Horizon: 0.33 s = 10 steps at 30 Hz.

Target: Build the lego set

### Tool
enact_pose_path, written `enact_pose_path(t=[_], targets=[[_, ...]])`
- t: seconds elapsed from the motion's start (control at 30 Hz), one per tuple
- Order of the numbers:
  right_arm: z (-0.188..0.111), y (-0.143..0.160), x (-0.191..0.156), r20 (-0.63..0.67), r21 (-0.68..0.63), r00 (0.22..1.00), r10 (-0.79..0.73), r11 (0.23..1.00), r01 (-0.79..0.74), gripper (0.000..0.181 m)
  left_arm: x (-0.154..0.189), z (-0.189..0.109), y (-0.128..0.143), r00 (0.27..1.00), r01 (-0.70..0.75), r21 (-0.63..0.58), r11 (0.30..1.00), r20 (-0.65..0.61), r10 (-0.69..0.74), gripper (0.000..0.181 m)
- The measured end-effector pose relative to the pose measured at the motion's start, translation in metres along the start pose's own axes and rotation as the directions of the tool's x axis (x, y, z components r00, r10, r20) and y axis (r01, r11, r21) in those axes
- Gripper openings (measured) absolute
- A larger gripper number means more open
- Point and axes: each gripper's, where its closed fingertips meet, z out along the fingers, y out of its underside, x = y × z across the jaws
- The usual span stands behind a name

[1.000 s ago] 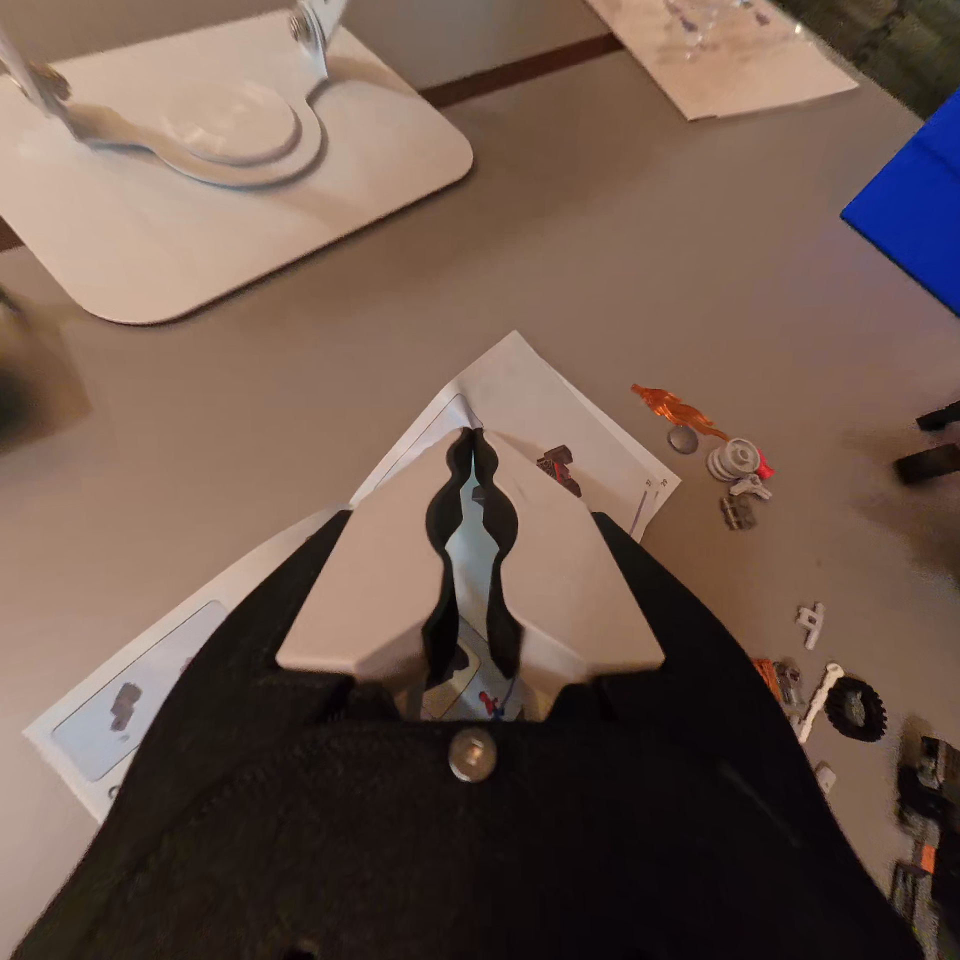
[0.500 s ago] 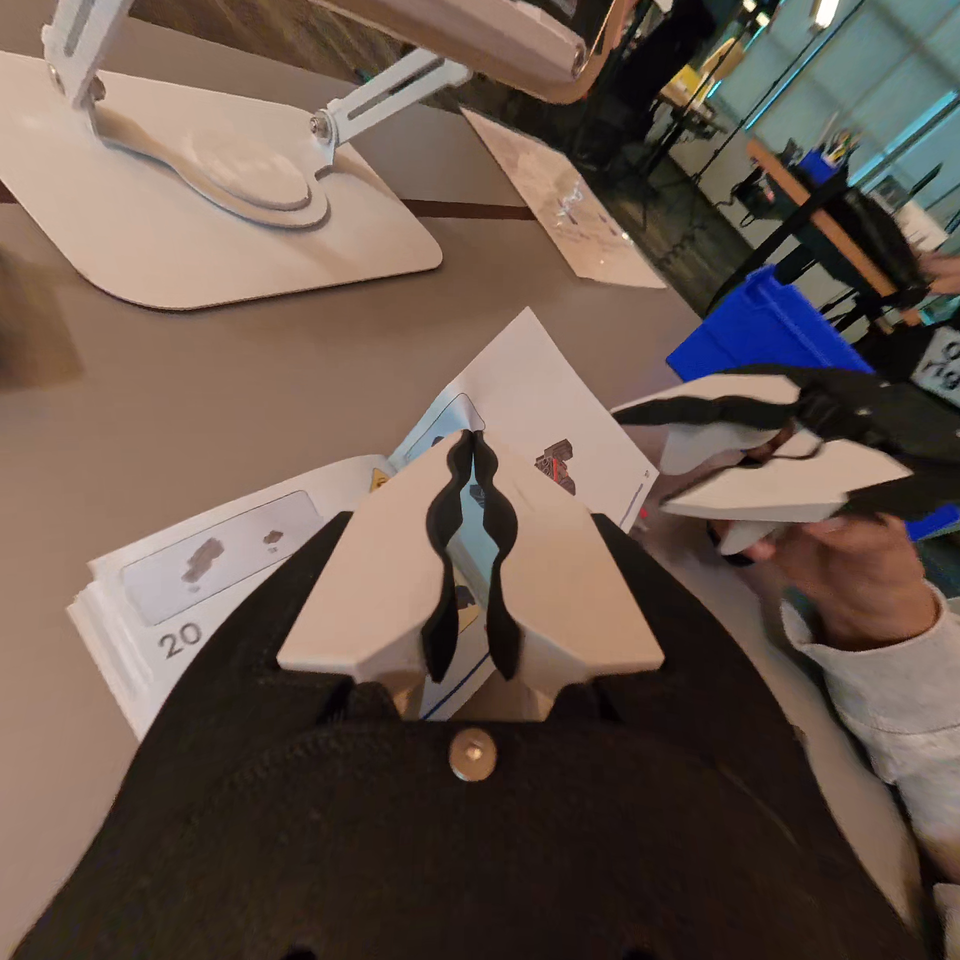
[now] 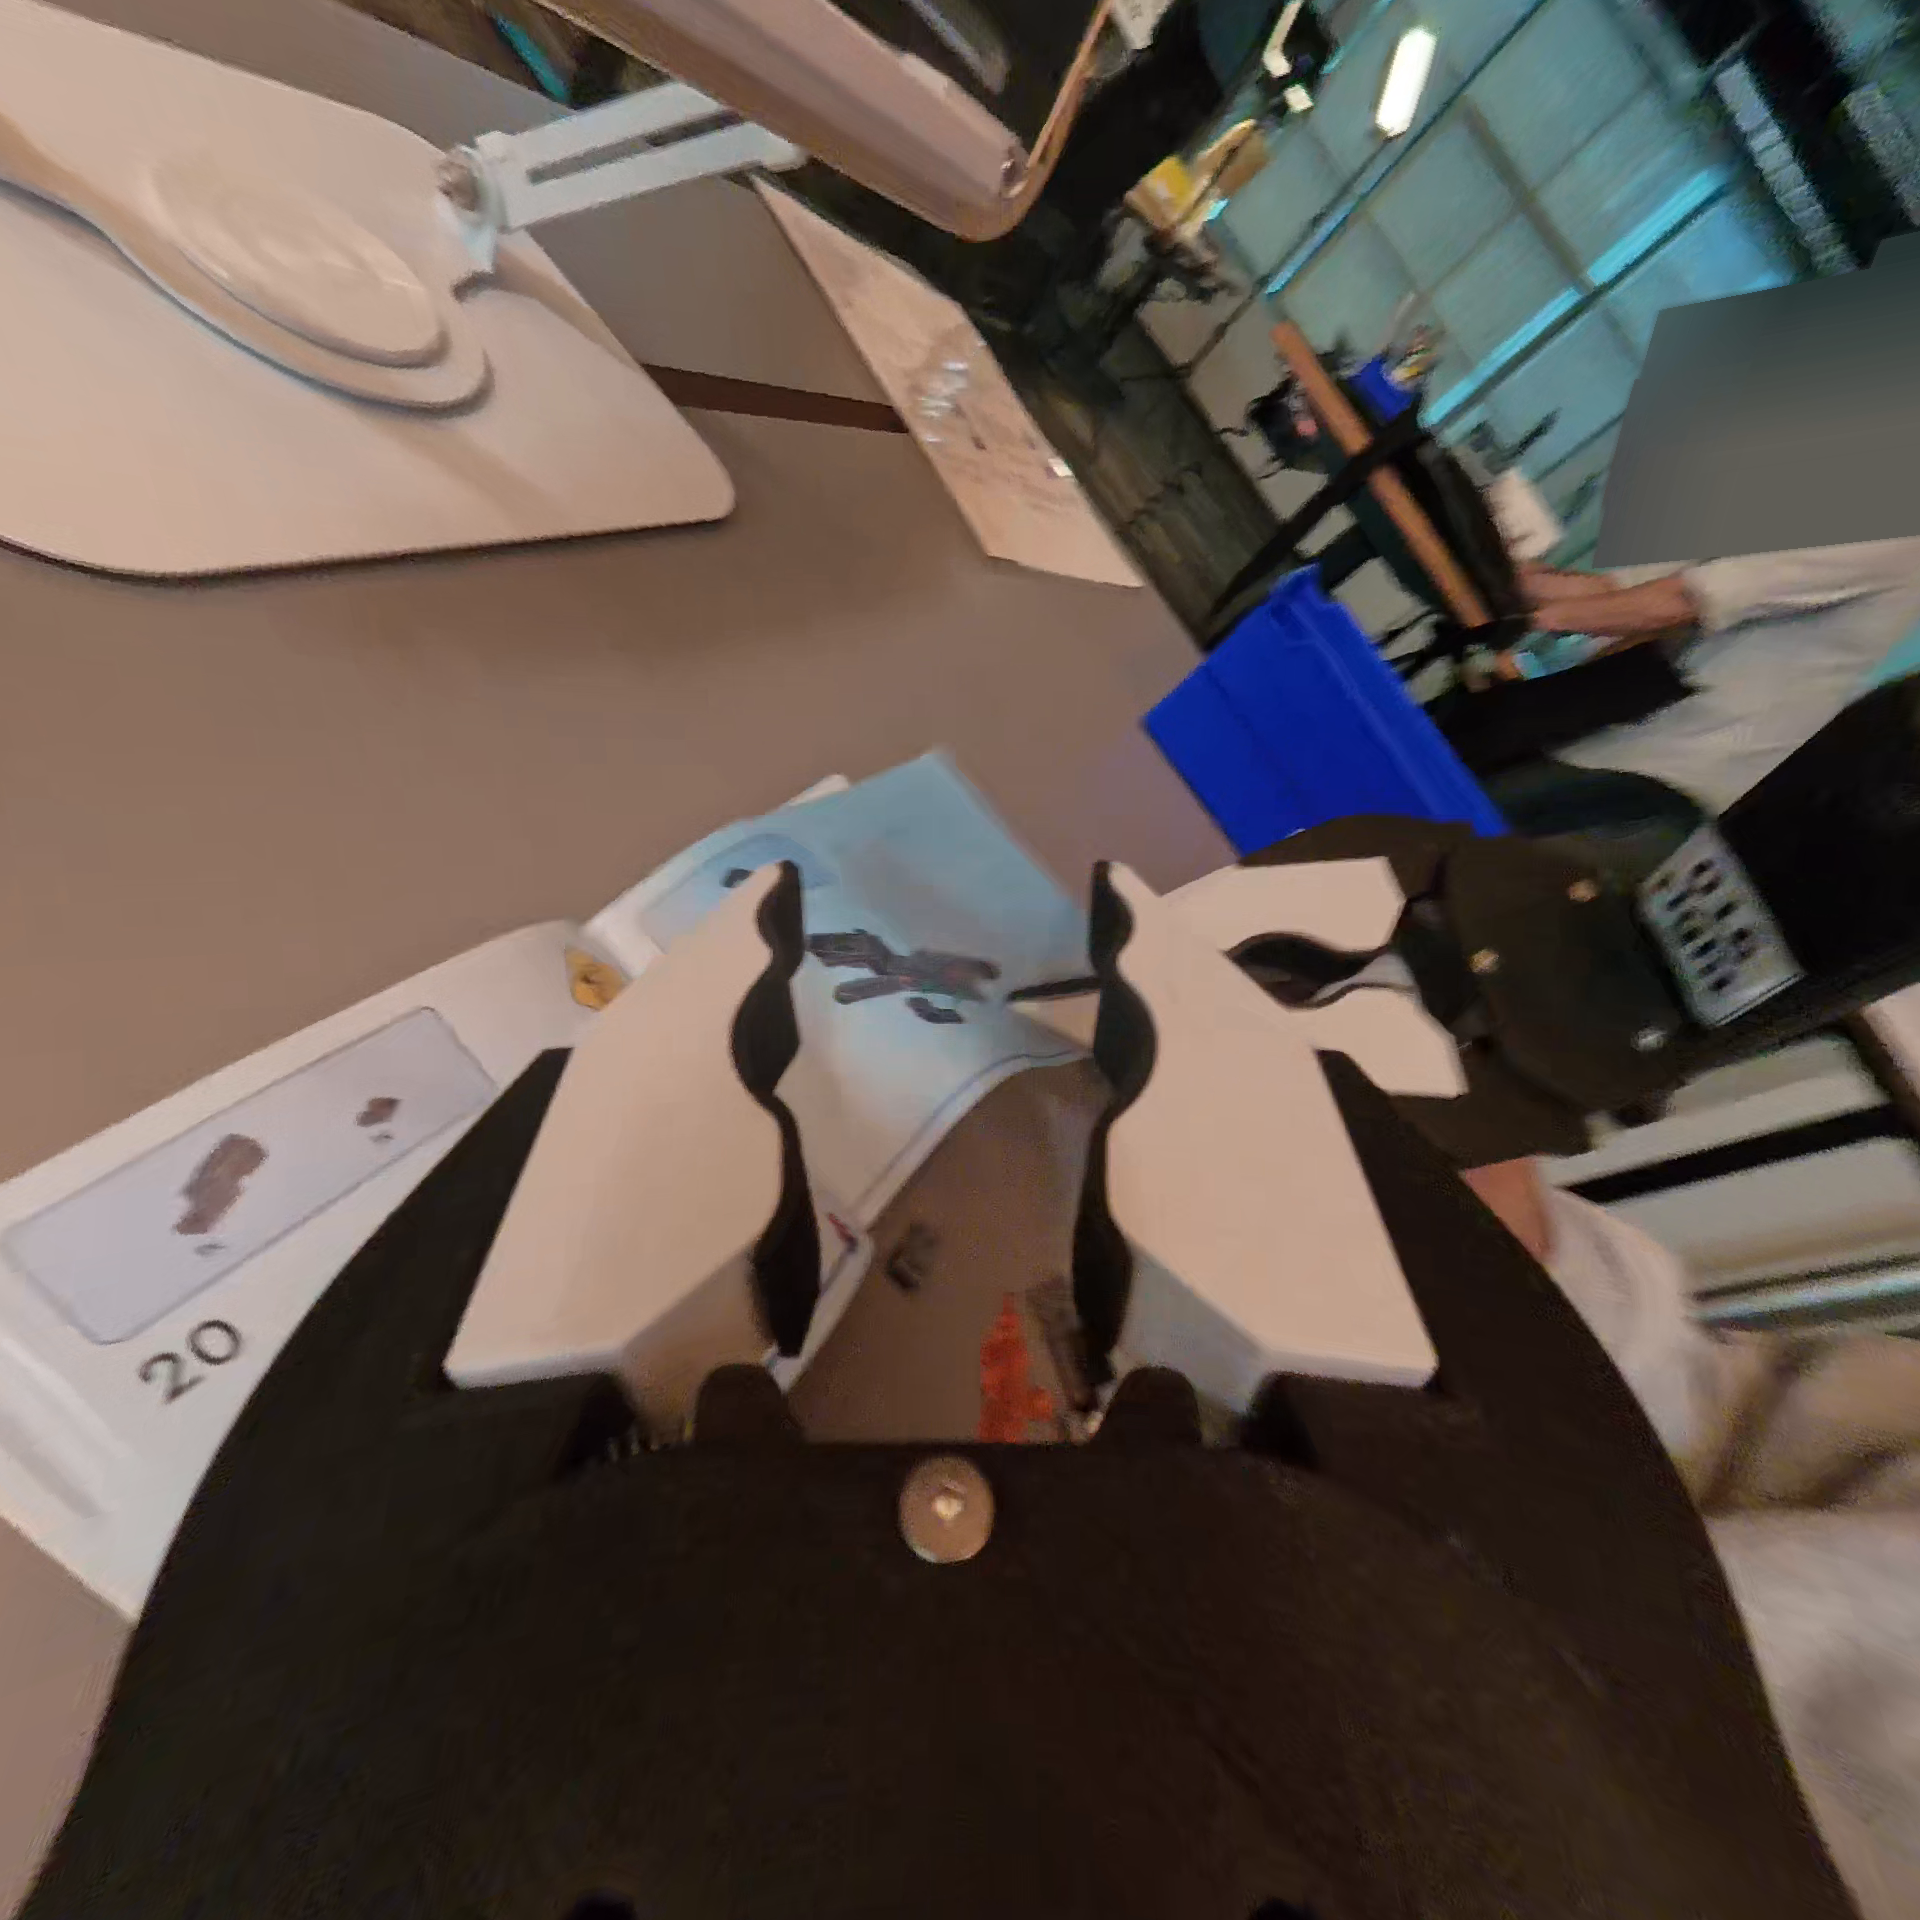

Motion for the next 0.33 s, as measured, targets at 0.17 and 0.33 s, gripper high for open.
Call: enact_pose_path(t=[0.17, 0.33], targets=[[0.019, 0.001, -0.022, -0.088, -0.107, 0.964, -0.250, 0.965, 0.241, 0.001, 0.014, -0.017, -0.001, 0.976, 0.137, -0.017, 0.990, -0.167, -0.138, 0.038], [0.021, -0.004, -0.041, -0.030, -0.051, 0.947, -0.320, 0.946, 0.319, 0.028, -0.016, -0.026, 0.001, 0.990, 0.135, -0.017, 0.991, -0.043, -0.135, 0.000]])
